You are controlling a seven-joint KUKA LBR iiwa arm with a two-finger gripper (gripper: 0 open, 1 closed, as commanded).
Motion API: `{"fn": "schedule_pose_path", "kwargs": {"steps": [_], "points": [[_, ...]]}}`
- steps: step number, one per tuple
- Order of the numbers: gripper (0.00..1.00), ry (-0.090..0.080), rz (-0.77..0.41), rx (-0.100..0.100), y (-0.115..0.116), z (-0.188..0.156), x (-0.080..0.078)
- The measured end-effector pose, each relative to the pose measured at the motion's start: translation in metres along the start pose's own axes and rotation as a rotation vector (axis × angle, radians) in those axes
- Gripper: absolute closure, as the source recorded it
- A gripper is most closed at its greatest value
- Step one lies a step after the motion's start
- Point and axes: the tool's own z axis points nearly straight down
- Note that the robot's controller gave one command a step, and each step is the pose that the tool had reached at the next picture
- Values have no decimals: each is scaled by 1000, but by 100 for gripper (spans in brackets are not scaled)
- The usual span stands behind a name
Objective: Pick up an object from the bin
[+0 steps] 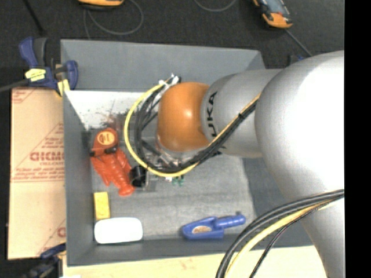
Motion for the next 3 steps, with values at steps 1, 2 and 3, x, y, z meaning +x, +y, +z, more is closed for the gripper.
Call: {"fn": "schedule_pose_path", "kwargs": {"steps": [1,2,3], "points": [[100,31,0,7,5,-38,-1],[100,6,-69,3,-22,-50,-9],[100,20,-14,5,-9,-173,1]]}}
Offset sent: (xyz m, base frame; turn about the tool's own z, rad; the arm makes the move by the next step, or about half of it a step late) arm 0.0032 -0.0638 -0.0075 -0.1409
